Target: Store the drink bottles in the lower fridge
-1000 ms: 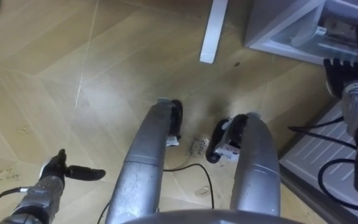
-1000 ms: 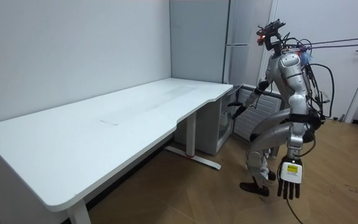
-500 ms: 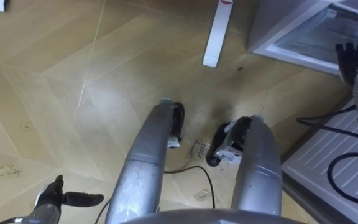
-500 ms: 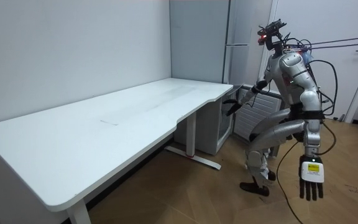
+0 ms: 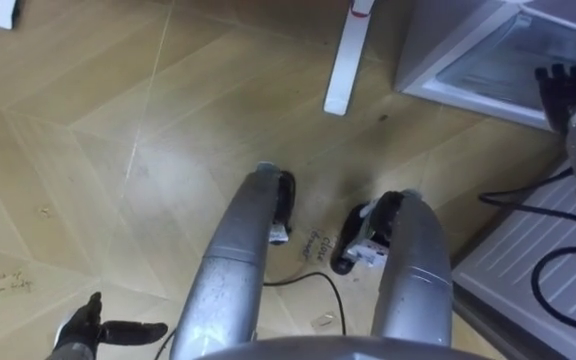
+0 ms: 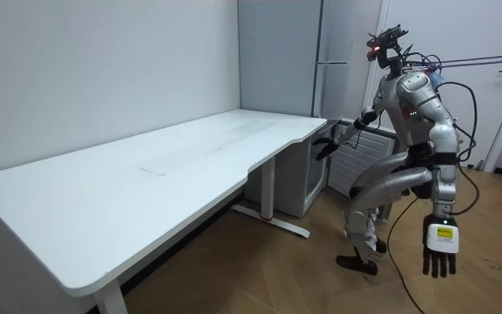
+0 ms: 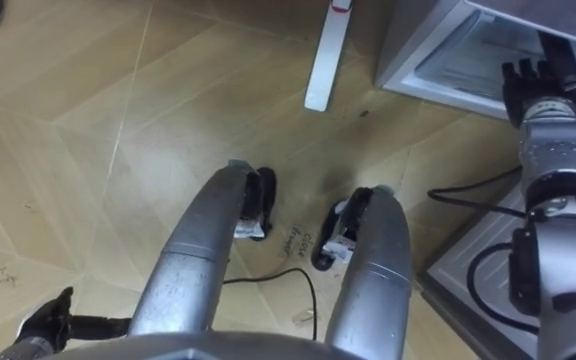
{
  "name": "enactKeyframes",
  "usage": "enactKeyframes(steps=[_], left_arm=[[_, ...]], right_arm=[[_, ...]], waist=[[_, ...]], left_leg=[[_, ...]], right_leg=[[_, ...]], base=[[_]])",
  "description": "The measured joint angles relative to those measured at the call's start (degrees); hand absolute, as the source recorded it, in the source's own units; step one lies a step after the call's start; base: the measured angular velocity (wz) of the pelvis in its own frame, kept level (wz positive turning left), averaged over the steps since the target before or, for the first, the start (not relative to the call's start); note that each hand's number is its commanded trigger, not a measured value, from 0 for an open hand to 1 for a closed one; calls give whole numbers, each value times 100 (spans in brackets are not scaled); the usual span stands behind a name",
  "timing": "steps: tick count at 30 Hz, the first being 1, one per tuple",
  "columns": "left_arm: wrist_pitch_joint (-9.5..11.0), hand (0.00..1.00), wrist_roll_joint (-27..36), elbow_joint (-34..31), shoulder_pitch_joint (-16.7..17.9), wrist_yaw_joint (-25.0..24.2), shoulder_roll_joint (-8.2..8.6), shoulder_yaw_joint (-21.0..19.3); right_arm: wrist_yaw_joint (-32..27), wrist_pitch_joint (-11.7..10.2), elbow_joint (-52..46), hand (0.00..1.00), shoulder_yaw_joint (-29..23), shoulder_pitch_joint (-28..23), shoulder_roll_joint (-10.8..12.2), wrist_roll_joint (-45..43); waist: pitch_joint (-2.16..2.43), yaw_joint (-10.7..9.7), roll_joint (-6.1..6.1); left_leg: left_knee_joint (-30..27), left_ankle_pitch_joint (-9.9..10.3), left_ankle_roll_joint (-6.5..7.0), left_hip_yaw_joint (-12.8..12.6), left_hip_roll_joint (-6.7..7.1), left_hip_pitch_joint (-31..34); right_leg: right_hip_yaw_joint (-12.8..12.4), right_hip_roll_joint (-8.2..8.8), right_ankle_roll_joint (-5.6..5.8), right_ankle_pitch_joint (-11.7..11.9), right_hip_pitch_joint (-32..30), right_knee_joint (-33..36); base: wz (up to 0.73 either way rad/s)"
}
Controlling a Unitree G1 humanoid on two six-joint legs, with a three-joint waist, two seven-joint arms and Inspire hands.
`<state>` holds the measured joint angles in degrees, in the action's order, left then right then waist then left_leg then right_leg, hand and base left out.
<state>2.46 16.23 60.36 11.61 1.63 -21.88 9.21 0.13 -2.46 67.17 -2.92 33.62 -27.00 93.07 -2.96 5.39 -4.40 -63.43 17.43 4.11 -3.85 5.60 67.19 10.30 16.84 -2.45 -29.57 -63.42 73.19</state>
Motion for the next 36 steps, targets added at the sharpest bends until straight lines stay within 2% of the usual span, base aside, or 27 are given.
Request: enactKeyframes(steps=[3, 6, 10, 12, 14, 16, 21, 24, 25, 26, 28, 29, 33, 35, 36], left_arm=[[-19, 0, -4, -19, 7, -3, 0, 18], [-58, 0, -8, -85, 8, -31, 1, 20], [-127, 0, -14, -117, 11, -133, 2, 38], [-138, 0, -14, -100, 8, -202, 3, 41], [-134, 0, 46, -40, 8, -288, -6, 40], [-135, 0, 192, 5, 7, -381, 10, 40], [-122, 0, 215, 154, -83, -519, 49, -2], [-68, 0, 220, 307, -192, -517, 102, -1], [-48, 0, 199, 379, -204, -517, 147, -12], [-57, 0, 171, 439, -205, -505, 215, -23], [-70, 0, 162, 439, -206, -502, 355, -152], [-52, 0, 173, 442, -214, -497, 430, -236], [32, 0, 218, 616, -176, -479, 597, -232], [32, 0, 229, 659, -173, -459, 703, -242], [35, 0, 229, 663, -175, -459, 726, -242]], right_arm=[[-1, 0, 2, 0, 8, -16, -5, -87], [3, -4, 2, 0, 53, -93, -30, -136], [378, -1, 128, 0, 280, -364, -109, -452], [699, -1, 218, 0, 457, -553, -158, -641], [1114, 15, 225, 0, 639, -1050, -161, -1004], [1392, 17, 332, 0, 753, -1338, -158, -1259], [1829, 132, 774, 0, 946, -1732, -119, -1626], [1964, 125, 980, 0, 937, -1860, 50, -1763], [2026, 126, 984, 0, 870, -1946, 187, -1905], [2114, 131, 1013, 0, 835, -2088, 313, -1995], [2231, 134, 1027, 0, 781, -2346, 450, -2057], [2258, 132, 1026, 0, 778, -2529, 545, -2117], [2370, 155, 1027, 0, 775, -3053, 885, -2093], [2390, 157, 1009, 0, 630, -3274, 1148, -2082], [2397, 158, 1003, 0, 594, -3331, 1217, -2082]], waist=[[-2, 27, 39], [-6, 148, 80], [-9, 267, 149], [-6, 290, 202], [16, 287, 253], [21, 286, 227], [34, 270, 228], [52, 222, 256], [57, 210, 264], [89, 134, 306], [171, 110, 336], [186, 86, 345], [214, 81, 336], [214, -100, 316], [213, -124, 308]], left_leg=[[0, 10, -14, 22, -6, -114], [20, 32, -36, 38, -56, -264], [307, 21, -66, 120, -77, -701], [487, -35, -157, 222, -79, -936], [768, -70, -216, 412, -76, -1307], [1006, -99, -246, 470, -92, -1575], [1537, -166, -288, 634, -126, -2176], [1819, -144, -329, 708, -257, -2559], [1975, -137, -345, 711, -325, -2775], [2136, -136, -352, 730, -396, -3010], [2369, -138, -349, 723, -402, -3305], [2549, -149, -345, 713, -396, -3538], [3251, -244, -327, 545, -401, -4316], [3630, -329, -321, 496, -394, -4761], [3713, -346, -324, 495, -395, -4866]], right_leg=[[18, -10, -13, -11, 117, -18], [16, -93, -17, -15, 283, -84], [161, -120, -20, -9, 764, -398], [324, -124, -63, 45, 1070, -633], [563, -215, -65, 80, 1587, -1035], [625, -297, -44, 127, 1872, -1309], [889, -426, -127, 278, 2588, -1982], [973, -656, -109, 396, 3059, -2502], [994, -759, -110, 471, 3300, -2772], [1039, -843, -87, 532, 3586, -3052], [1030, -904, -30, 598, 3895, -3357], [1028, -922, 3, 641, 4114, -3561], [909, -1026, 88, 850, 4812, -4297], [869, -1079, 150, 979, 5216, -4721], [876, -1094, 157, 1015, 5329, -4836]], base=[[-1], [-8], [3], [11], [24], [16], [5], [-7], [-15], [-9], [0], [-4], [-19], [-9], [0]])
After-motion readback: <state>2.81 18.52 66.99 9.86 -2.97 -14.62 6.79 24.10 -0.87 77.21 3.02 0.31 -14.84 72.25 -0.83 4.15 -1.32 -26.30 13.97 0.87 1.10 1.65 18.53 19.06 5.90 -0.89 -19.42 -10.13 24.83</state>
